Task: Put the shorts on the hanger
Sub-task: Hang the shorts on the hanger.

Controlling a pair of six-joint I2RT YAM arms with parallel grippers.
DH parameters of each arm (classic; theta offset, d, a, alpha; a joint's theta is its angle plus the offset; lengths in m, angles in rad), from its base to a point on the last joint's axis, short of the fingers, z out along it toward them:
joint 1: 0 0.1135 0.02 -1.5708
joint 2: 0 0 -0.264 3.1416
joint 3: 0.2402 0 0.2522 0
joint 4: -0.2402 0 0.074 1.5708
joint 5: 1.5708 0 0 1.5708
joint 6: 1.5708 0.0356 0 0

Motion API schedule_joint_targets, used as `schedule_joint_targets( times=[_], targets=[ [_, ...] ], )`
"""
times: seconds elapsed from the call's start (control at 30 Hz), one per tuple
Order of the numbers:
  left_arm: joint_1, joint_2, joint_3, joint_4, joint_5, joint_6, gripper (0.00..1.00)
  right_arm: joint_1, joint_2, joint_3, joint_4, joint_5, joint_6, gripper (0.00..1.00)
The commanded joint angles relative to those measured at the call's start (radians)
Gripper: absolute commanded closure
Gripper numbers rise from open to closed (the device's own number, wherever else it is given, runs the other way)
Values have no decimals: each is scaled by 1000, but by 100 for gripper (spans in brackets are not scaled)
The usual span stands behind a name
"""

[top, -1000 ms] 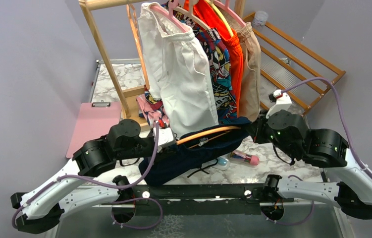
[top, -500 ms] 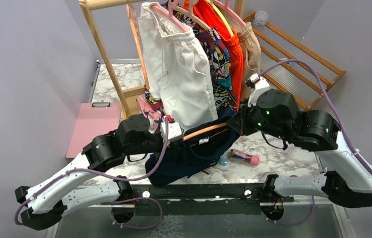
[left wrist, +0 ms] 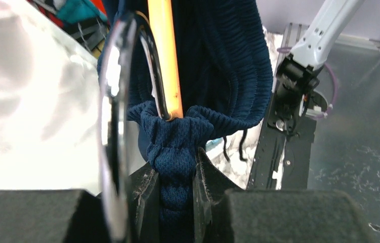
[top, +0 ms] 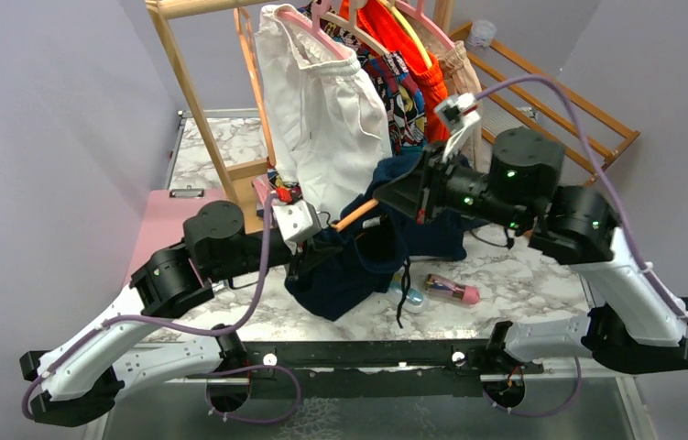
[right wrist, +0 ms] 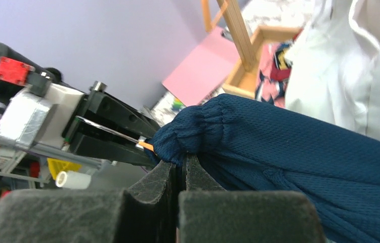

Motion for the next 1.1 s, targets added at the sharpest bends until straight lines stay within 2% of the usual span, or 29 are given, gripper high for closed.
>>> schedule_joint_targets(
  times=[0.0,0.07,0.27,0.33,0.53,0.6,0.77,0.97,1.07],
  targets=[
    [1,-15,-97,172,38,-56,100,13,-2,-242,175,-168,62,99],
    [1,-25,-110,193,49,-66,100,13,-8,-277,200,-189,71,99],
    [1,19,-41,207,71,-49,100,14,33,-64,194,-222,28,99],
    [0,43,-45,224,88,-56,100,13,20,-102,247,-249,37,99],
    [1,53,-108,273,86,-84,100,14,11,-371,281,-326,72,99],
    [1,60,-111,276,75,-86,100,13,11,-374,258,-334,57,99],
    [1,92,-95,245,52,-86,100,14,-36,-263,255,-262,-18,99],
    [1,114,-103,194,49,-79,100,14,-81,-303,237,-262,-70,99],
    [1,109,-97,157,86,-66,100,13,-126,-333,190,-118,-88,99]
  ],
)
